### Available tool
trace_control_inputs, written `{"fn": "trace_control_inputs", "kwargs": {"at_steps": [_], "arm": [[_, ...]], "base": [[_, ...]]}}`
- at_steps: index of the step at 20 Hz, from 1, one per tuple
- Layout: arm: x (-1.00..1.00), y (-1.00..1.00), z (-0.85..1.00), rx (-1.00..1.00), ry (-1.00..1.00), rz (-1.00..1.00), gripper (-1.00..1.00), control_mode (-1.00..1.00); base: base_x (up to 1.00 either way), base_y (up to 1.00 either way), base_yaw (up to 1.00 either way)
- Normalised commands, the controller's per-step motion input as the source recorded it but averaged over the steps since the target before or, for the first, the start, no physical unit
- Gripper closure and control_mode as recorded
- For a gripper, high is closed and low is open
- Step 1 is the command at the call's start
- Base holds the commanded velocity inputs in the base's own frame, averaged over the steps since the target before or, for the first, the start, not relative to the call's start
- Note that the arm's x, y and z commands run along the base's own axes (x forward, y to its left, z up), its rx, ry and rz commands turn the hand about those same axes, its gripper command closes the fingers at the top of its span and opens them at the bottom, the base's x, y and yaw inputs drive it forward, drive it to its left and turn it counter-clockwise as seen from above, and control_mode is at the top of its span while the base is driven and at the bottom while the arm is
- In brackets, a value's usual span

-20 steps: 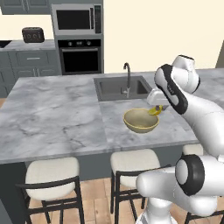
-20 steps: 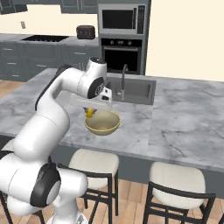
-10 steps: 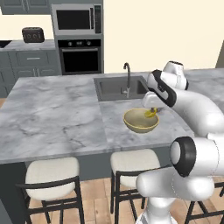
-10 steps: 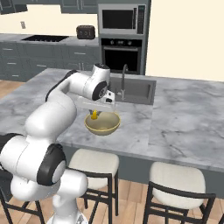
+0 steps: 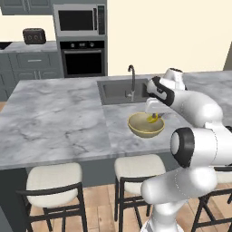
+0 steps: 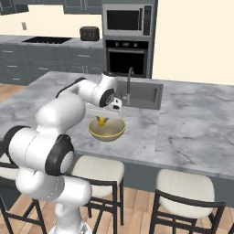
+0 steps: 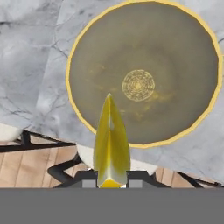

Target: There is a bowl on the dining counter. Grab a lemon wedge from the fridge and place it in the bowl. Then get the liquor bottle and glass cup from the cabinet and place them next to the bowl.

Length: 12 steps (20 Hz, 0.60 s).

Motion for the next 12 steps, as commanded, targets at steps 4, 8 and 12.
{"fn": "trace_control_inputs", "kwargs": {"at_steps": [4,8,12], "arm": [[0.36,0.00,-0.30,0.00,0.00,0.00,1.00,-1.00],[0.33,0.00,-0.27,0.00,0.00,0.00,1.00,-1.00],[0.33,0.00,-0.27,0.00,0.00,0.00,1.00,-1.00]], "base": [[0.00,0.00,0.00],[0.00,0.00,0.00],[0.00,0.00,0.00]]}}
